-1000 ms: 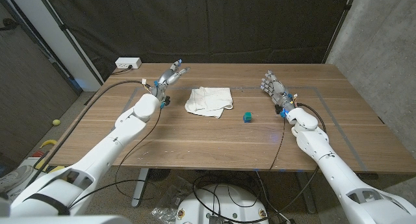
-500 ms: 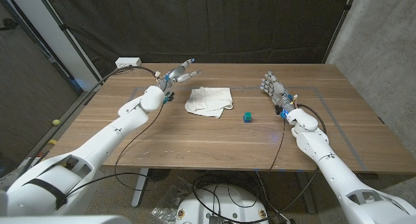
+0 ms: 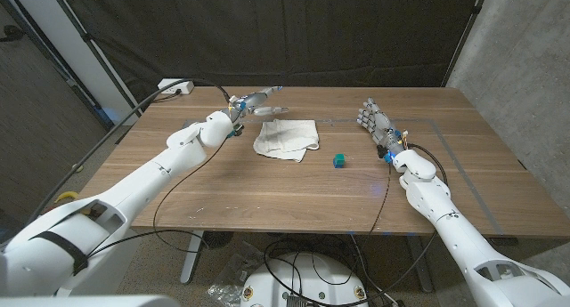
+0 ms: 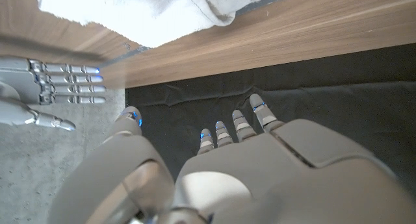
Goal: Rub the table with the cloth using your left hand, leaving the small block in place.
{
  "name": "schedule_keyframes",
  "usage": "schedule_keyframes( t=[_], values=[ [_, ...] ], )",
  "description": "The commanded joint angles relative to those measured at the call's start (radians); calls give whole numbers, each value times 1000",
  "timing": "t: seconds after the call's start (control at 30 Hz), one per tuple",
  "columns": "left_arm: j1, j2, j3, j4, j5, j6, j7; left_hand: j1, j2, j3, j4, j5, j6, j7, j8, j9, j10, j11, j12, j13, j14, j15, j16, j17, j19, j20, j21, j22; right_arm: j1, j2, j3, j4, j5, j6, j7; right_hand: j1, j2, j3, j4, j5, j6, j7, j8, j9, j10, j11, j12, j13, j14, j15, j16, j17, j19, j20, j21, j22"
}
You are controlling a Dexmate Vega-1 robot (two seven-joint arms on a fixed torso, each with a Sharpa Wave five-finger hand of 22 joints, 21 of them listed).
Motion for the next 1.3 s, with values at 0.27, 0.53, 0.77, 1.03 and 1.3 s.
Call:
schedule_keyframes(
  t=[0.27,0.53,0.77,1.03,1.3],
  values=[
    [-56,22,91,-82,212,86,-167,179,-39,23,-106,22,41,-59,7,5,36,-25,0,0,55,-6,-5,-3,69,34,6,0,-5,8,4,6,3,1,1,-2,-3,8,1,-2,8,1,1,1,2,5,3,2,3,5,3,2,-1,10,-7,4],
    [-85,7,128,-91,278,141,-263,275,-56,33,-133,31,31,-65,2,7,23,-11,-13,1,56,9,-12,-3,73,53,-2,1,-6,9,5,8,2,-1,-2,-3,-3,10,1,-2,9,2,0,1,2,6,3,2,3,4,3,2,-1,9,-8,4],
    [-107,-4,159,-85,322,169,-321,334,-67,36,-133,35,30,-79,-2,8,14,-4,-21,1,48,20,-16,-2,87,89,-4,2,-4,11,5,13,2,-1,-1,-4,-2,11,1,-2,9,2,0,1,3,6,3,2,3,5,3,2,-1,10,-9,4],
    [-138,-21,197,-54,359,177,-379,361,-69,37,-128,38,41,-87,1,10,15,1,-22,2,49,25,-15,0,107,91,-1,3,2,13,4,24,1,1,1,-5,-3,12,1,-2,10,2,0,1,3,6,3,2,4,6,4,2,0,10,-10,4],
    [-161,-36,221,-26,377,172,-408,402,-67,31,-112,42,106,-86,20,14,92,-26,1,2,94,-5,1,4,135,44,0,4,10,17,3,37,-2,4,1,-6,-3,13,1,-2,12,1,0,1,3,7,3,2,5,7,4,2,0,10,-11,4]
  ],
)
